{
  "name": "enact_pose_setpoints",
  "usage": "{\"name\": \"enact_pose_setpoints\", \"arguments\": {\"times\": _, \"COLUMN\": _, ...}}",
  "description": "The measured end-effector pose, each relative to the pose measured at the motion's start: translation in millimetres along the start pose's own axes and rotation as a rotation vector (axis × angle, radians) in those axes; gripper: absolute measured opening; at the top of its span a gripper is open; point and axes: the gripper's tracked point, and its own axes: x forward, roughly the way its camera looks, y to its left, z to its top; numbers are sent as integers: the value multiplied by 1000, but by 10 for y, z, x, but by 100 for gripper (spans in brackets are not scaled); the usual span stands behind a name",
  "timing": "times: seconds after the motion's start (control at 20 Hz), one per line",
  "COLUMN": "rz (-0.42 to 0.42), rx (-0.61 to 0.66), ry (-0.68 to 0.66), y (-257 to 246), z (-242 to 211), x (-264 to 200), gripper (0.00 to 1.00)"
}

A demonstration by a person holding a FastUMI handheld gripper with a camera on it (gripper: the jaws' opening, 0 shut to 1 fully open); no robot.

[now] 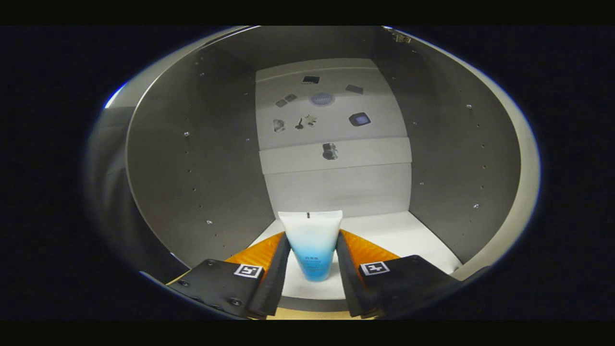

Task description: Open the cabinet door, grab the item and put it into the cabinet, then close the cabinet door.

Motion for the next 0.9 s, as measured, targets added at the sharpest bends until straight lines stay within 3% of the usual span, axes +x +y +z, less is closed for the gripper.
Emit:
{"name": "enact_pose_setpoints", "arguments": {"times": 0.3, "rz": 1, "rx": -9, "ry": -32, "y": 41, "z": 24, "x": -10, "gripper": 66}}
{"name": "enact_pose_setpoints", "arguments": {"times": 0.35, "rz": -4, "rx": -18, "ry": -36, "y": 39, "z": 43, "x": -39, "gripper": 78}}
{"name": "enact_pose_setpoints", "arguments": {"times": 0.45, "rz": -4, "rx": -23, "ry": -42, "y": 52, "z": 85, "x": -113, "gripper": 91}}
{"name": "enact_pose_setpoints", "arguments": {"times": 0.55, "rz": 17, "rx": -16, "ry": -57, "y": 115, "z": 156, "x": -251, "gripper": 97}}
{"name": "enact_pose_setpoints", "arguments": {"times": 0.9, "rz": 68, "rx": -45, "ry": -138, "y": 391, "z": 505, "x": -1061, "gripper": 98}}
